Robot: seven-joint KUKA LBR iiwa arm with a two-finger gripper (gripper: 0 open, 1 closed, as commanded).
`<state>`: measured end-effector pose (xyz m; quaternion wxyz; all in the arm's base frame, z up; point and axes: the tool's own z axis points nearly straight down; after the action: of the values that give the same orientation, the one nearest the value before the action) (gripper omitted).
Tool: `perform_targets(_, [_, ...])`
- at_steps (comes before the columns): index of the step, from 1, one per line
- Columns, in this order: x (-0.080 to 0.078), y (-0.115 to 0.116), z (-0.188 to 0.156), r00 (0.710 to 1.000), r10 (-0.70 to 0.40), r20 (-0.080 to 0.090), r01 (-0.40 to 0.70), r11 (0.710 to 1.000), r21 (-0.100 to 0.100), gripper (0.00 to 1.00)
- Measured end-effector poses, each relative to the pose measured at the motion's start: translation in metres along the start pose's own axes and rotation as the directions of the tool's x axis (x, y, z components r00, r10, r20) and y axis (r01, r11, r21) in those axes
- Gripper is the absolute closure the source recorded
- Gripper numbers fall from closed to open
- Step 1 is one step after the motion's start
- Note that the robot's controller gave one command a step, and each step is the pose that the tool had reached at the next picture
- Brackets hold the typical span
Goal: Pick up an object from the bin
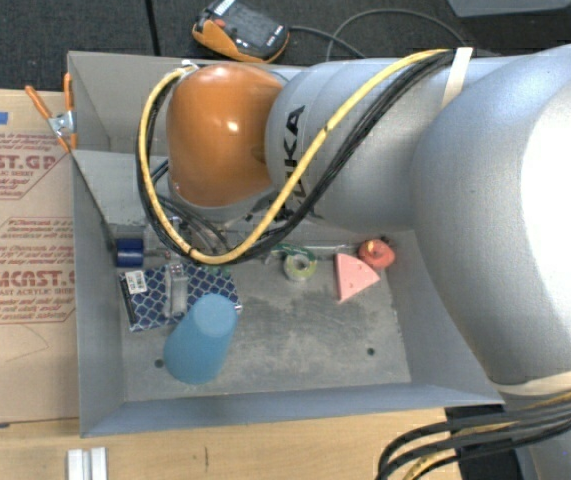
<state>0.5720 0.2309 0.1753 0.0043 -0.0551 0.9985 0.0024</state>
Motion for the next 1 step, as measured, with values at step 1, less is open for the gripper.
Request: perform_targets(1, [0.0037, -0.036, 0.0338, 0.934, -0.356, -0.008, 0.356, 0.934, 0.0, 0.0])
